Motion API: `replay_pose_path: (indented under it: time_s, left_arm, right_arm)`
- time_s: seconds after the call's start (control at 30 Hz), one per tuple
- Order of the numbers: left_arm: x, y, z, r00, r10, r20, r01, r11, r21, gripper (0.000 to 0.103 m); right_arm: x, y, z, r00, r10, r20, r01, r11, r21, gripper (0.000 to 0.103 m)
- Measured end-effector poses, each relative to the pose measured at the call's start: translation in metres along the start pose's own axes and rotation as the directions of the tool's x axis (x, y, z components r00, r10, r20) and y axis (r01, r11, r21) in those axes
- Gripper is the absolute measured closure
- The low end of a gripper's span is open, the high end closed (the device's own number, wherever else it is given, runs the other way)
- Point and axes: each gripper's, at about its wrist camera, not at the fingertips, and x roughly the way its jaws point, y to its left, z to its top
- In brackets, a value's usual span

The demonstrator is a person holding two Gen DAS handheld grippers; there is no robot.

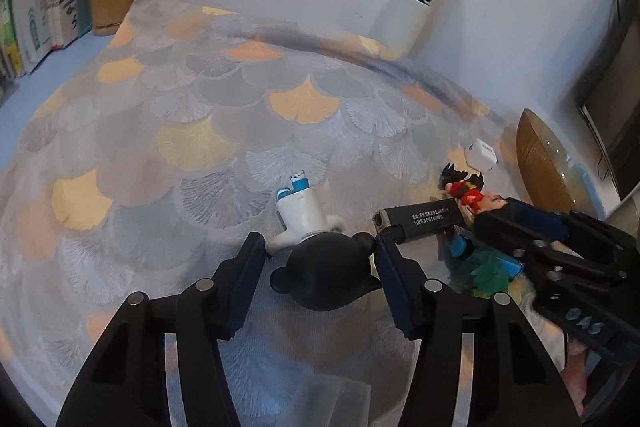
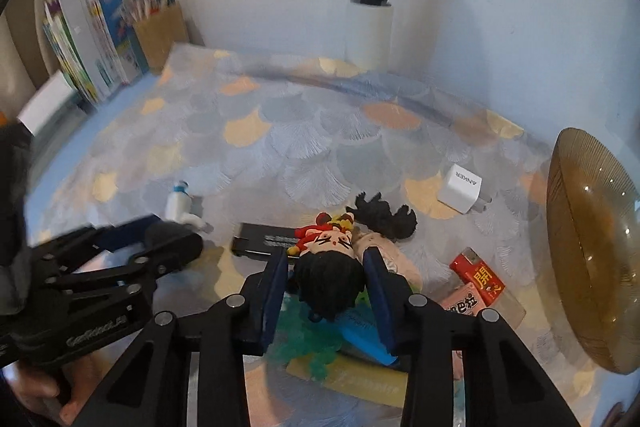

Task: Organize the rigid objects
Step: 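Grasp the white-and-blue figurine with the left tool while the right tool grasps the black-haired figurine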

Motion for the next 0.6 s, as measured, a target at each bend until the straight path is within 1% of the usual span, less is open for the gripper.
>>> replay_pose_path:
  time_s: [0.1, 0.17, 0.2, 0.23, 0.3, 0.37, 0.43, 0.5, 0.6]
  left_arm:
    - [-0.016, 0.0, -0.003, 1.0, 0.003, 0.027, -0.003, 1.0, 0.003, 0.05]
    - [-0.031, 0.0, -0.008, 0.999, 0.006, 0.052, -0.007, 1.0, 0.009, 0.05]
    - [-0.038, 0.0, -0.012, 0.998, 0.01, 0.062, -0.011, 1.0, 0.01, 0.05]
    - [-0.045, 0.001, -0.017, 0.997, 0.013, 0.07, -0.013, 1.0, 0.005, 0.052]
    - [-0.055, 0.004, -0.025, 0.997, 0.012, 0.074, -0.011, 1.0, -0.009, 0.052]
    - [-0.061, 0.008, -0.036, 0.998, 0.008, 0.07, -0.006, 1.0, -0.028, 0.052]
    - [-0.062, 0.008, -0.045, 0.998, 0.008, 0.059, -0.006, 0.999, -0.039, 0.052]
    - [-0.063, 0.008, -0.055, 0.999, 0.006, 0.044, -0.004, 0.999, -0.048, 0.052]
    - [-0.07, 0.01, -0.069, 0.998, -0.006, 0.059, 0.008, 0.999, -0.047, 0.052]
  right_arm:
    - [-0.025, 0.0, 0.002, 0.999, 0.02, 0.046, -0.02, 1.0, 0.012, 0.065]
    - [-0.048, 0.005, -0.004, 0.996, 0.048, 0.078, -0.048, 0.999, 0.004, 0.065]
    - [-0.059, 0.009, -0.01, 0.994, 0.067, 0.088, -0.067, 0.998, -0.005, 0.065]
    - [-0.069, 0.015, -0.02, 0.992, 0.09, 0.092, -0.088, 0.996, -0.022, 0.065]
    - [-0.082, 0.025, -0.043, 0.989, 0.117, 0.086, -0.114, 0.993, -0.038, 0.065]
    - [-0.085, 0.033, -0.069, 0.989, 0.132, 0.064, -0.129, 0.991, -0.04, 0.065]
    - [-0.079, 0.036, -0.092, 0.99, 0.136, 0.031, -0.134, 0.99, -0.049, 0.065]
    - [-0.071, 0.034, -0.107, 0.989, 0.145, 0.005, -0.145, 0.988, -0.044, 0.065]
    - [-0.069, 0.031, -0.122, 0.992, 0.128, -0.003, -0.128, 0.99, -0.054, 0.065]
